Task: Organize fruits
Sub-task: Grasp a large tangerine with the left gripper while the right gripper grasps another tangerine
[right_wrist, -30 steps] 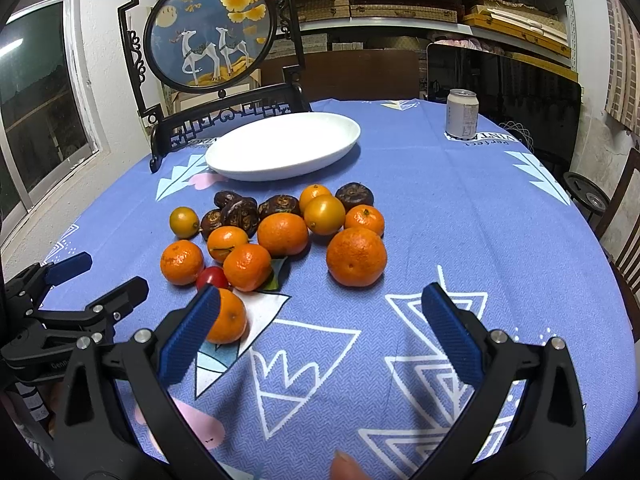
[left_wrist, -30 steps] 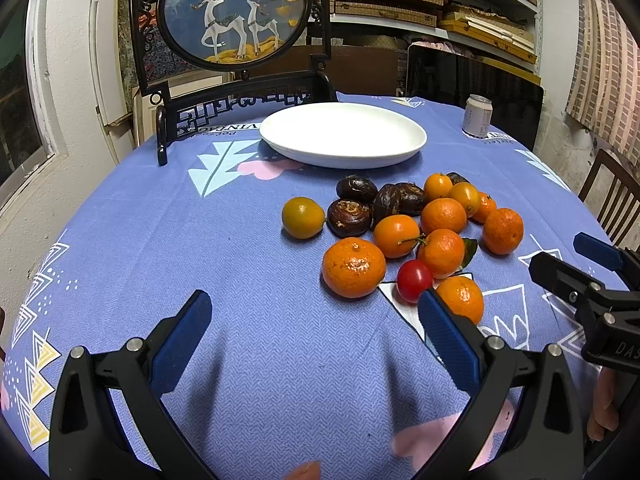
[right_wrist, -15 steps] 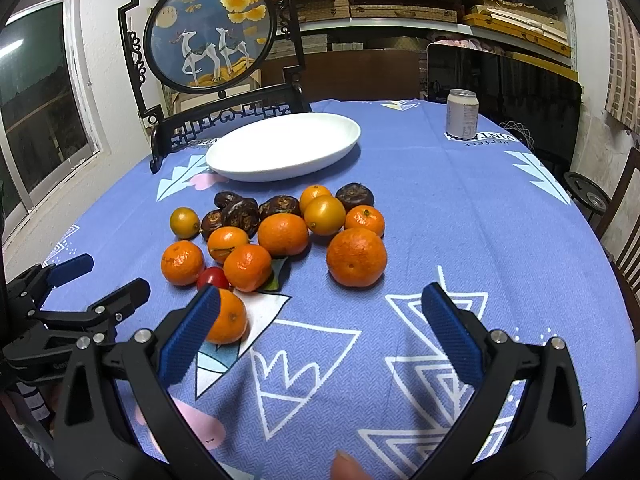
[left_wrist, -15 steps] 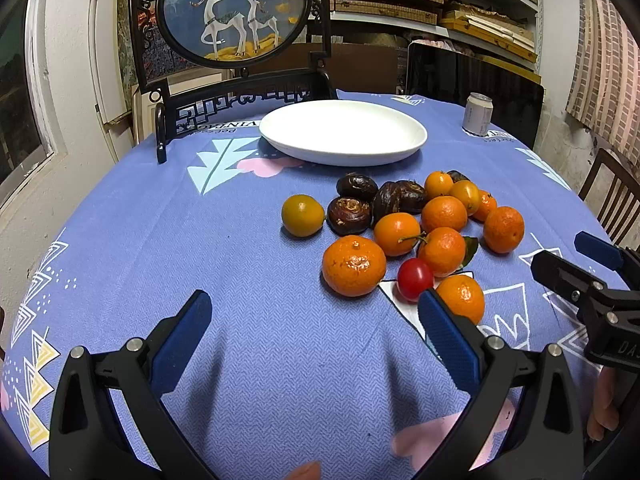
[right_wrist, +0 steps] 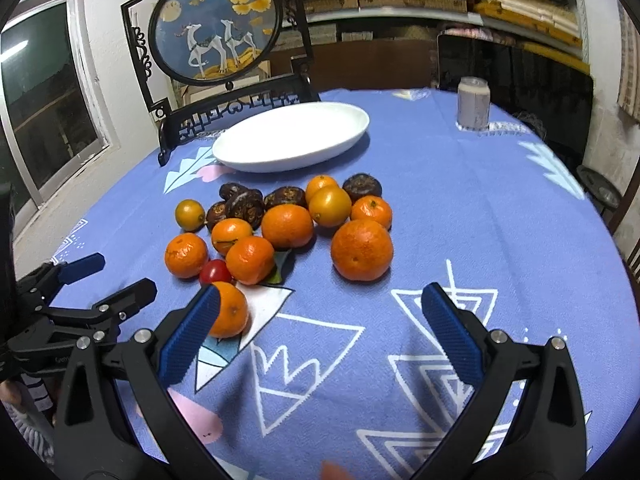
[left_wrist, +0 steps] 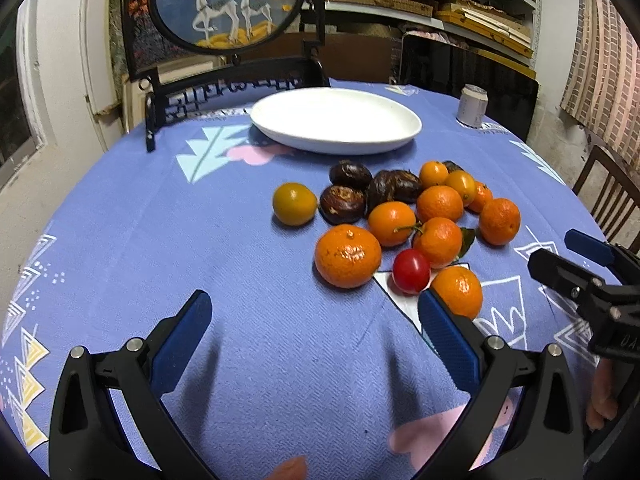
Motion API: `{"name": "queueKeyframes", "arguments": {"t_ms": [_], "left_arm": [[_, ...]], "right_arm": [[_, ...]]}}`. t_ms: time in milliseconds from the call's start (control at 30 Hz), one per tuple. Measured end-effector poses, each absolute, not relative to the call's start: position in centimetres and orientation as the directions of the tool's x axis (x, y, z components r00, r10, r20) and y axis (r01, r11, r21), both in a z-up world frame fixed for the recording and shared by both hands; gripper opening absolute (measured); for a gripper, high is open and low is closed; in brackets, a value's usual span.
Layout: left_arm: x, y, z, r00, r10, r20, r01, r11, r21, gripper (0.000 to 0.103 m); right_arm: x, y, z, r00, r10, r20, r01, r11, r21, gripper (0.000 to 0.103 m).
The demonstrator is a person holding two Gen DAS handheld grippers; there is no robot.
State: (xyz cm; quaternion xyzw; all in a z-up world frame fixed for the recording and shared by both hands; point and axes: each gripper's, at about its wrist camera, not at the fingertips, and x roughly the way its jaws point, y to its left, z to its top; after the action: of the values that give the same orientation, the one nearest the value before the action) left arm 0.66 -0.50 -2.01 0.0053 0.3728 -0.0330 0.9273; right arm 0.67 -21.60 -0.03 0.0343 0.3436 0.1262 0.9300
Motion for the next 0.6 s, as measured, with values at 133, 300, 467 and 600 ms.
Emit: {"name": "queueKeyframes", "arguments": {"t_ms": [133, 300, 467, 600], "left_arm": [[1.9, -0.4, -3.1, 0.644, -0.068, -0.762, 0.112, 0.994, 0.006, 0.102], [3.5, 0.1, -4.8, 0.533, -0.079, -0.842, 0.127, 0.992, -0.013, 0.102], [3.1, 0.1, -4.9, 0.54, -0.079, -0.838, 0.167, 0.986, 0.015, 0.102], [2.9, -0.1, -4.8, 0.542, -0.07, -0.837, 0.171, 0.985, 0.028, 0.102]], "right_arm": [[1.7, -23.9, -0.9, 0.667, 0.363, -0.651, -0.229, 0.931, 0.285, 0.101], [2.3, -25.1, -1.5, 0.658, 0.395, -0.641, -0.206, 0.913, 0.352, 0.101], [2.0, -24.8, -1.2, 0.653, 0.421, -0.63, -0.245, 0.904, 0.349, 0.101], [2.0, -24.6, -1.3, 0.66, 0.392, -0.641, -0.233, 0.918, 0.321, 0.101]]}}
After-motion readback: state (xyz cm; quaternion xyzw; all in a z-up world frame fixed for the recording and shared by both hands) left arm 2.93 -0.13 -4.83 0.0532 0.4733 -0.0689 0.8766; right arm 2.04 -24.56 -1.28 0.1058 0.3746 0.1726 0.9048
